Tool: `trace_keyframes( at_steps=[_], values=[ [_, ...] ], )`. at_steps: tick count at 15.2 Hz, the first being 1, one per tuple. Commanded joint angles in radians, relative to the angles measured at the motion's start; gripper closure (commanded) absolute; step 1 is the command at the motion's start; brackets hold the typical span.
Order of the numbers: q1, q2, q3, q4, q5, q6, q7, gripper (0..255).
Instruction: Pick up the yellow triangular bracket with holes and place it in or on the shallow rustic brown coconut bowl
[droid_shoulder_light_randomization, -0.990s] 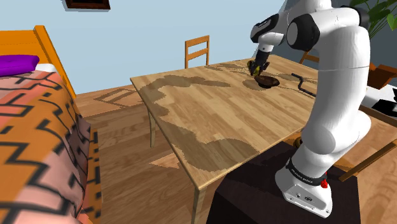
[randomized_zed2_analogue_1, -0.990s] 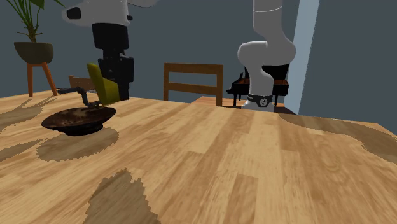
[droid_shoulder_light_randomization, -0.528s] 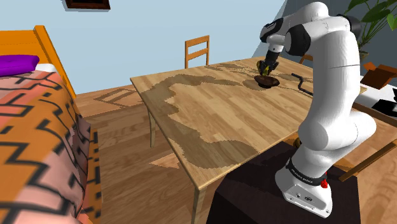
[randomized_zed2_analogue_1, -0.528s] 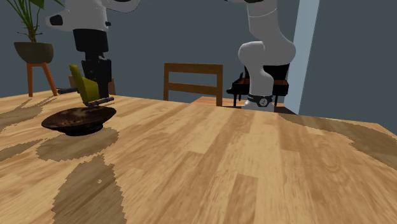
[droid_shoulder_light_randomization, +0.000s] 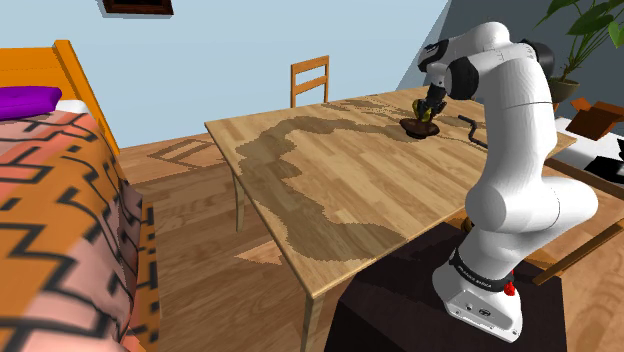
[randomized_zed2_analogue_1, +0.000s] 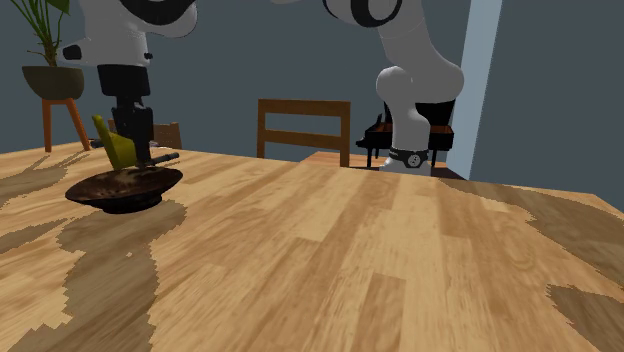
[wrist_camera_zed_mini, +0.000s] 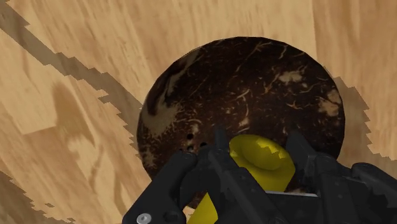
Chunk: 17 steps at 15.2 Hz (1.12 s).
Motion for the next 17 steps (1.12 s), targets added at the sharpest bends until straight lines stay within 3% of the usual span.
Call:
trace_keyframes(
  at_steps=[1,12,13,17],
  values=[
    [-0.004,0.017,0.005,0.001,0.006,0.016,-0.004,255],
    [-0.003,0.029,0.009,-0.016,0.013,0.044,-0.009,255],
    [-0.003,0.029,0.009,-0.016,0.013,0.044,-0.009,0],
    [-0.003,0.029,0.009,-0.016,0.013,0.044,-0.009,0]
  ],
)
